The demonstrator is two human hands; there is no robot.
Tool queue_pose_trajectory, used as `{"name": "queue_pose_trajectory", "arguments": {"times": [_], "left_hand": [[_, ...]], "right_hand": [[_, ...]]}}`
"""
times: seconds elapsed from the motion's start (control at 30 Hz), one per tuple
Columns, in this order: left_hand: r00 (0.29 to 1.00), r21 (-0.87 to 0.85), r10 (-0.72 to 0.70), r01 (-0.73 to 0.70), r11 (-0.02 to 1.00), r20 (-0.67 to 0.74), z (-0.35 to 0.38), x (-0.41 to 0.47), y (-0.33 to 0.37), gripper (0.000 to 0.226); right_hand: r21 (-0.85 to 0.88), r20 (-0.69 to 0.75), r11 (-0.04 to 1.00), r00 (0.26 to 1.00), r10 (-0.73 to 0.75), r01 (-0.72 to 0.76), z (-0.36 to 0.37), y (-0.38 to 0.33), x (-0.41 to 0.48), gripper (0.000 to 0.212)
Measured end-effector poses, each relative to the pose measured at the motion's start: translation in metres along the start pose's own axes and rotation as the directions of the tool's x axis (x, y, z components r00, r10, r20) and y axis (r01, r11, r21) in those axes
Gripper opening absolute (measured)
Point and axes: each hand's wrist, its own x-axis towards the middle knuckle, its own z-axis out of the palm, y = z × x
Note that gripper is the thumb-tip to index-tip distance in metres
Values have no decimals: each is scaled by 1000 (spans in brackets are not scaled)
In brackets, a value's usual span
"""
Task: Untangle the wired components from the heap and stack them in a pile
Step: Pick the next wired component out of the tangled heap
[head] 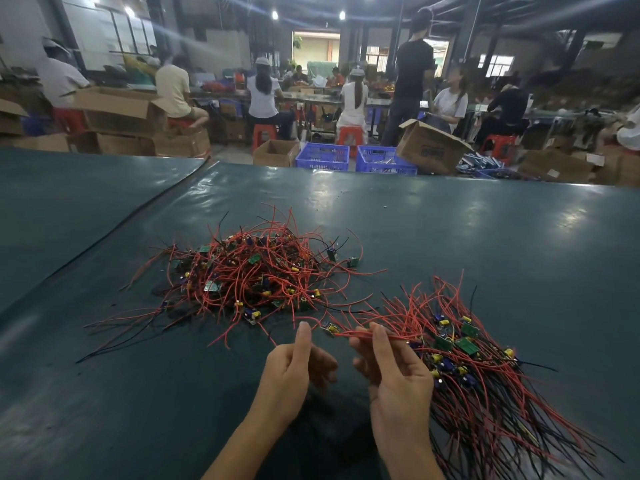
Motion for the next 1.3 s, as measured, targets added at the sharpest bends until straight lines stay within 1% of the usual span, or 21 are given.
{"name": "queue_pose_trajectory", "arguments": {"times": [0.03, 0.1, 0.17, 0.27, 0.37, 0.43, 0.5, 0.57, 0.63, 0.7, 0.77, 0.83, 0.93, 1.0, 1.03, 1.1, 1.13, 1.17, 1.23, 1.3], "left_hand": [[996, -35, -87, 88, 996, 28, 0, 1, 2, 71], [984, -179, -176, 180, 967, 38, 0, 5, 4, 57], [983, -336, -183, 181, 924, 29, -1, 6, 6, 40], [990, -460, -137, 107, 881, -32, -2, 6, 7, 27], [994, -484, -72, 22, 875, -85, -3, 5, 7, 25], [995, -460, -20, -29, 887, -102, -2, 5, 5, 23], [994, -415, 40, -79, 907, -101, -3, 4, 3, 14], [993, -368, 97, -115, 923, -68, -3, 5, 2, 6], [992, -356, 120, -129, 926, -47, -2, 5, 1, 13], [994, -362, 100, -107, 926, -36, -2, 6, 1, 26], [998, -346, 63, -54, 936, 13, -2, 5, 1, 32], [997, -291, 48, -28, 956, 62, 0, 3, -3, 45], [996, -255, 39, -16, 967, 84, 4, 2, -3, 56], [992, -232, 92, -71, 970, 83, 5, 1, -1, 60], [990, -217, 118, -99, 971, 80, 6, 1, 1, 56], [985, -171, 157, -144, 975, 65, 8, 1, 4, 40], [983, -148, 173, -163, 975, 54, 8, 1, 4, 37], [982, -134, 183, -176, 975, 45, 8, 1, 5, 37], [980, -114, 195, -190, 975, 36, 7, 1, 6, 38], [981, -123, 192, -187, 975, 30, 6, 2, 7, 39]], "right_hand": [[20, -4, 1000, 1000, 7, -7, 0, -1, 0, 13], [31, -6, 999, 1000, 11, -10, 1, -2, 0, 14], [12, -1, 1000, 1000, 7, -7, 2, -2, -1, 15], [-21, -20, 1000, 1000, -2, 1, 2, -1, -1, 15], [-63, -5, 998, 1000, 20, -20, 0, 0, 1, 14], [-143, 56, 989, 998, 36, -28, 0, 3, -1, 16], [-265, 135, 964, 990, 29, 8, 1, 7, -4, 19], [-318, 179, 947, 984, 21, 38, 3, 11, -7, 19], [-321, 182, 946, 983, 5, 54, 4, 12, -7, 18], [-312, 198, 947, 980, -12, 74, 5, 11, -6, 17], [-312, 248, 943, 968, -40, 119, 5, 10, -6, 15], [-349, 309, 919, 948, -72, 184, 4, 10, -6, 16], [-392, 343, 887, 933, -105, 244, 2, 14, -6, 17], [-390, 289, 898, 953, -90, 203, 1, 17, -5, 14], [-369, 232, 918, 971, -61, 146, 2, 17, -4, 16], [-257, 88, 966, 994, 62, -38, 3, 16, 0, 16], [-196, 17, 974, 992, 123, -117, 2, 13, 3, 14], [-145, -48, 976, 986, 159, -165, 1, 10, 7, 12], [-44, -165, 979, 968, 188, -197, -5, 3, 15, 9], [62, -216, 978, 955, 206, -197, -12, -4, 20, 7]]}}
